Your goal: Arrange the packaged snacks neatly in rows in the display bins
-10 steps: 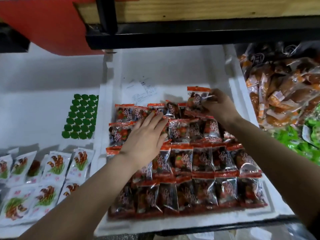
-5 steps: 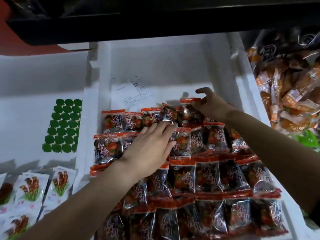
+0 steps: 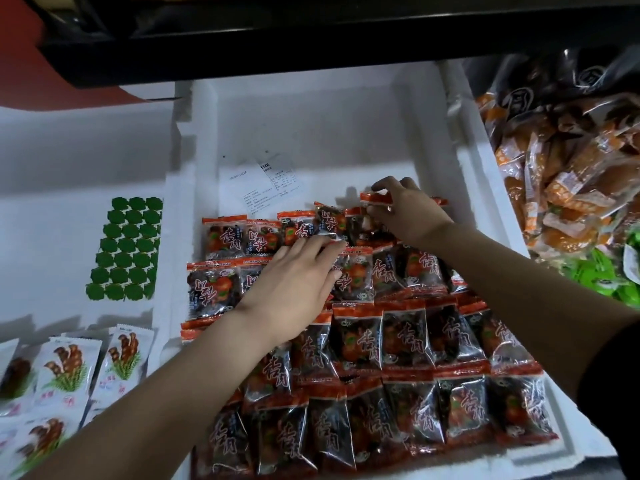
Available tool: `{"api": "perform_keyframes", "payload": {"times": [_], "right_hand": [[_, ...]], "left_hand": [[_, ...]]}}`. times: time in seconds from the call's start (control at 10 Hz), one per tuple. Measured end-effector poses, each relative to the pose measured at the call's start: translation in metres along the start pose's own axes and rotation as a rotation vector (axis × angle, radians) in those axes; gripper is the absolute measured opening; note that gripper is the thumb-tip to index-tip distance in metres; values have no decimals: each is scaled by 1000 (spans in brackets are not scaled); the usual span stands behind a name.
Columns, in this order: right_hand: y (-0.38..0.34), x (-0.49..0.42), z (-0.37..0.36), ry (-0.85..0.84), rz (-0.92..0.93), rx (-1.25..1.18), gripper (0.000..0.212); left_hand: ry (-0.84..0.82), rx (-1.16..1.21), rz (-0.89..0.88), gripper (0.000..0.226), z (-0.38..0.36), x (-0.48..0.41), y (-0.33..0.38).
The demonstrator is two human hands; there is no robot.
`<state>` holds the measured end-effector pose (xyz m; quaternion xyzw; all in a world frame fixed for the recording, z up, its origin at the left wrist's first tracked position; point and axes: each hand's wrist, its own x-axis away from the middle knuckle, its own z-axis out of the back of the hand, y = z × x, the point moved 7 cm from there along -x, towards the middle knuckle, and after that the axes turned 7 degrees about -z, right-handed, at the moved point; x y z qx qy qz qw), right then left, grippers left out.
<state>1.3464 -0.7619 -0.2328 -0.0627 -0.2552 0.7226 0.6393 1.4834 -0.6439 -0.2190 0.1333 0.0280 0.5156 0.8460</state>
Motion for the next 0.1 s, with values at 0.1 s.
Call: {"api": "perform_keyframes", "payload": {"times": [0.1], "right_hand": [[-3,7,10,49,6,24,45]], "left_hand": [[33,-46,23,49,11,6,0]]}}
